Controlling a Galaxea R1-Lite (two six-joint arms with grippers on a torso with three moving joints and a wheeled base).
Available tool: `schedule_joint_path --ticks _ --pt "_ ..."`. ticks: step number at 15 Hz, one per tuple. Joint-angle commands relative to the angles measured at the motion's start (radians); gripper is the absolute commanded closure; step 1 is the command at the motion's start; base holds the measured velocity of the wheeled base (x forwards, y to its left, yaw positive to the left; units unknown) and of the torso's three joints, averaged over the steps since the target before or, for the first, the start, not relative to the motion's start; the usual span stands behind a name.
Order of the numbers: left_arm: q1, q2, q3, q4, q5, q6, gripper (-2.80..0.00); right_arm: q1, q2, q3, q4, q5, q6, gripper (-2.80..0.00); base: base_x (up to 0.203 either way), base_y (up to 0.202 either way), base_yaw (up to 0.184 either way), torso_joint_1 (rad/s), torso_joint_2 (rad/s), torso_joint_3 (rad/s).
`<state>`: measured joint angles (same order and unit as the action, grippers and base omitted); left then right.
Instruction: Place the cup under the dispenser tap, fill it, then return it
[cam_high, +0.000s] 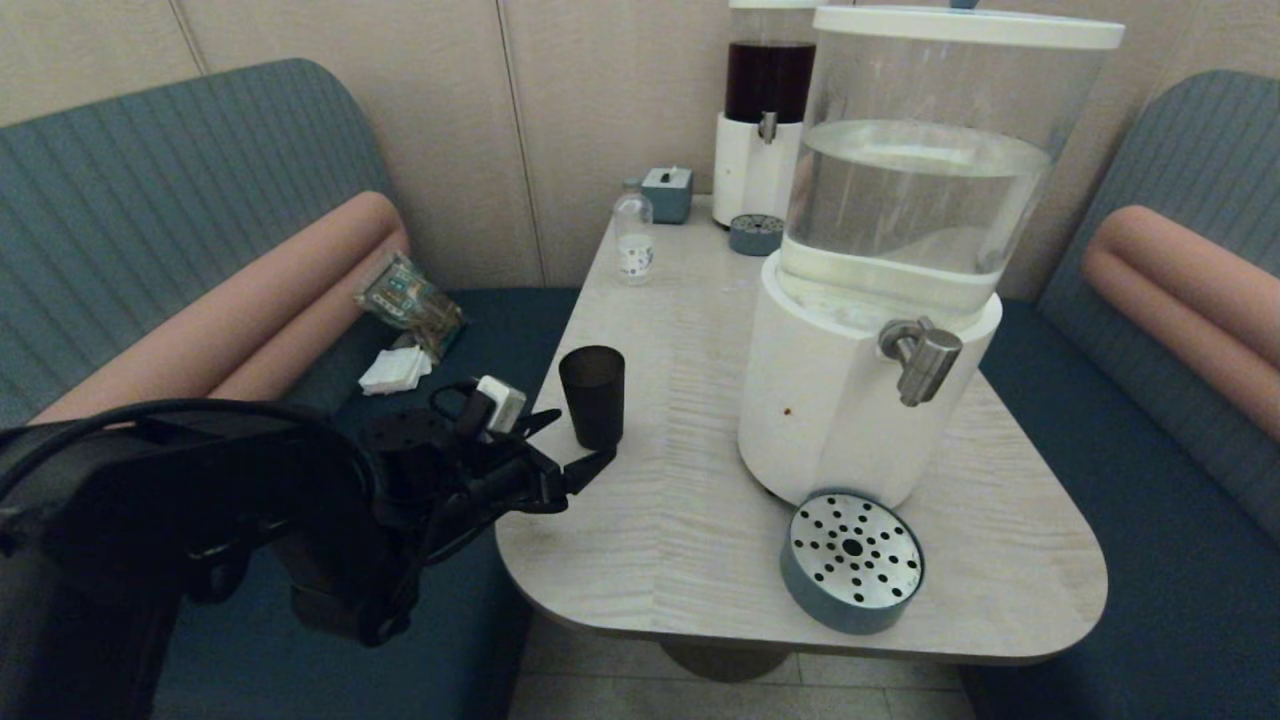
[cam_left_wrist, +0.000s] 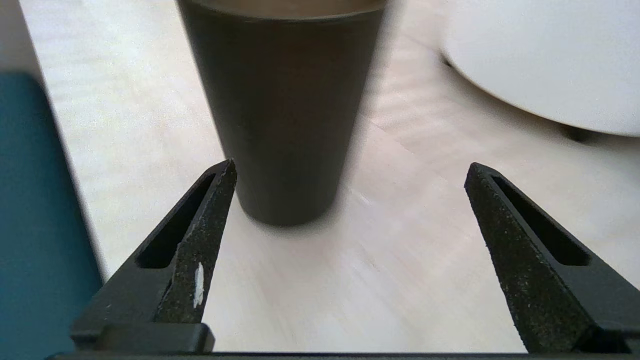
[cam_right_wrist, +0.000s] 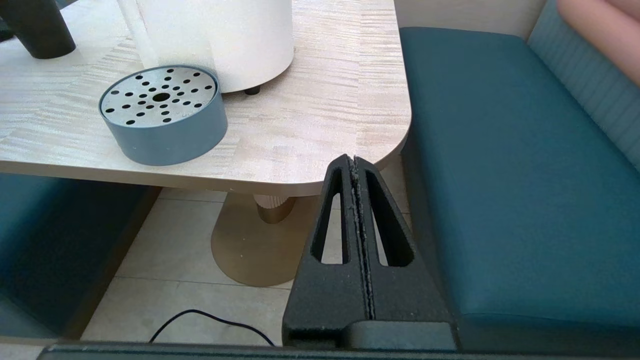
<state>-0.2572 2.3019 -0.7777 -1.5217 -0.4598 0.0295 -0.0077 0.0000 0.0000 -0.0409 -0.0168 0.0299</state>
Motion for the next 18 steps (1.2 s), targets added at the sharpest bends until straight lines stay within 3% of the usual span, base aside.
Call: schedule_joint_path --ticks 1,7,8,13,18 --pt "0.000 -0.123 0.101 -0.008 -0.003 0.004 -2.80 0.000 0.002 0.014 -0.001 0.000 -0.001 0.00 0.000 0.000 0.000 0.000 0.00 0.000" --pt "0.000 -0.474 0.398 -0.008 -0.004 0.016 -2.80 0.000 0.002 0.014 -0.001 0.000 -0.001 0.00 0.000 0.000 0.000 0.000 0.00 0.000" --pt "0.000 -0.538 0.436 -0.008 -0.004 0.015 0.00 0.000 0.002 0.015 -0.001 0.000 -0.001 0.00 0.000 0.000 0.000 0.000 0.00 0.000" --pt "0.000 -0.809 0.553 -0.007 0.016 0.000 0.00 0.000 0.002 0.014 -0.001 0.000 -0.001 0.00 0.000 0.000 0.000 0.000 0.00 0.000" --pt "0.001 -1.115 0.540 0.091 0.228 0.003 0.00 0.000 0.002 0.014 -0.001 0.000 -0.001 0.00 0.000 0.000 0.000 0.000 0.00 0.000"
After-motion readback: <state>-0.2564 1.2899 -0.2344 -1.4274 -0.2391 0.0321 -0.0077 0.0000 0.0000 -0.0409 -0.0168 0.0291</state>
